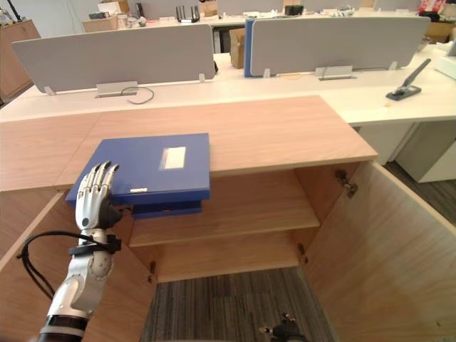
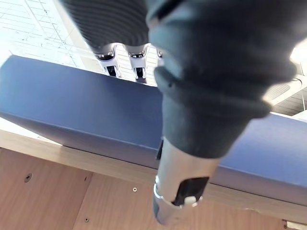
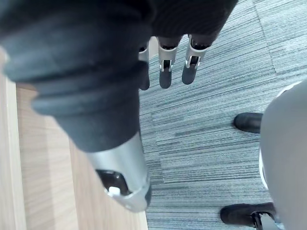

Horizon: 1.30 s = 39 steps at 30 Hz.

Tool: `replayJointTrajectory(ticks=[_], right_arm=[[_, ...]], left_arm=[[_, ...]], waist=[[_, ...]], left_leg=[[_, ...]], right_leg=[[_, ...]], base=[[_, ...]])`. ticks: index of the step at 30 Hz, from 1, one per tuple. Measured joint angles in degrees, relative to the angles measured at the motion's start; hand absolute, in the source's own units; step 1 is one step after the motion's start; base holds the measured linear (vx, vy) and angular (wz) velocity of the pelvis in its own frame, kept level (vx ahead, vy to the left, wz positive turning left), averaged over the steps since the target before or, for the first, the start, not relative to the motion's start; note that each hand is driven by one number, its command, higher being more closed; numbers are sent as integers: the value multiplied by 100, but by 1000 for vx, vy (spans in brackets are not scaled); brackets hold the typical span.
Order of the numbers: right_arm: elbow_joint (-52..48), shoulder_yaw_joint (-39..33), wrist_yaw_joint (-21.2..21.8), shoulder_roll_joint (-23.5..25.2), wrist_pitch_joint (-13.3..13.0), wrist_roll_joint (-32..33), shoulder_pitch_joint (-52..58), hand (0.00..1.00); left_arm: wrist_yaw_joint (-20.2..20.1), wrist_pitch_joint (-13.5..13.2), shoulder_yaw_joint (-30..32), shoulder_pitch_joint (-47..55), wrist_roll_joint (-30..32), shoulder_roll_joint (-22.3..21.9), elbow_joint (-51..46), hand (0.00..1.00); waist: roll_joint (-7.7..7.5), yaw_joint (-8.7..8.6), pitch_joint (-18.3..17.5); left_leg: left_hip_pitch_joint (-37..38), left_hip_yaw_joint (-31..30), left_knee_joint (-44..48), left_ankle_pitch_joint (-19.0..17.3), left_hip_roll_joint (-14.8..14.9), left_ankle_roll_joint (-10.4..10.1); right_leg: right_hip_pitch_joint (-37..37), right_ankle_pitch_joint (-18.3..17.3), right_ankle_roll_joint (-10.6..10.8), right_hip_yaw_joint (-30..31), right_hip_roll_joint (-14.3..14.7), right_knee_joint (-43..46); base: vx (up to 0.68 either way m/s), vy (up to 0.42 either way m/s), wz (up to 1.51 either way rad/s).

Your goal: Walk over to the cabinet, pick up the folder, carry it to the office cabinet, place the folder inside the office cabinet, then close the office cabinet door

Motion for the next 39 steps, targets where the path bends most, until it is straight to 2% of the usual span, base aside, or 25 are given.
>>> replayJointTrajectory(ticks=[6,26,28,31,33,35,38,39], right_arm=[[-14,1,0,0,0,2,30,0],[-18,-69,9,-2,13,21,35,0],[-16,-181,9,10,14,29,35,0],[-11,-285,-7,1,19,58,36,0],[27,-336,-24,4,23,146,69,0],[56,-499,-55,30,31,301,74,0],[59,-677,-121,51,29,873,115,0],[57,-675,-119,49,28,1161,135,0]], left_arm=[[46,22,195,0,5,-60,47,100],[111,-116,196,-215,-4,-39,136,100],[96,-107,189,-172,-66,-108,-43,100],[87,-138,184,152,-344,-505,-864,100],[51,-229,173,390,-887,-988,-1530,100],[31,-327,163,513,-1559,-1213,-1968,100],[-286,-782,224,570,-3630,-1298,-2473,100],[-578,-1082,332,571,-4940,-1333,-2583,100]], waist=[[8,-15,3],[26,-51,-9],[25,-47,-8],[28,-27,0],[30,-15,1],[33,12,0],[44,40,-7],[49,39,-11]], left_leg=[[65,102,-1,-43,8,-5],[67,99,1,-44,4,-4],[65,92,1,-45,-2,-4],[55,40,1,-52,-18,3],[50,19,4,-53,-19,6],[45,-1,4,-52,-19,6],[44,-6,5,-53,-8,7],[47,-6,5,-55,-5,10]], right_leg=[[4,8,4,118,-2,-1],[10,14,5,119,-1,-34],[9,14,5,117,-5,-44],[6,15,6,114,-18,-53],[2,17,10,129,-28,-40],[2,17,10,129,-29,-40],[0,16,11,129,-23,-21],[-2,15,12,130,-23,-7]], base=[[-11,19,-10],[0,0,0],[0,0,0],[0,0,0],[0,0,0],[0,0,0],[0,0,0],[0,0,0]])
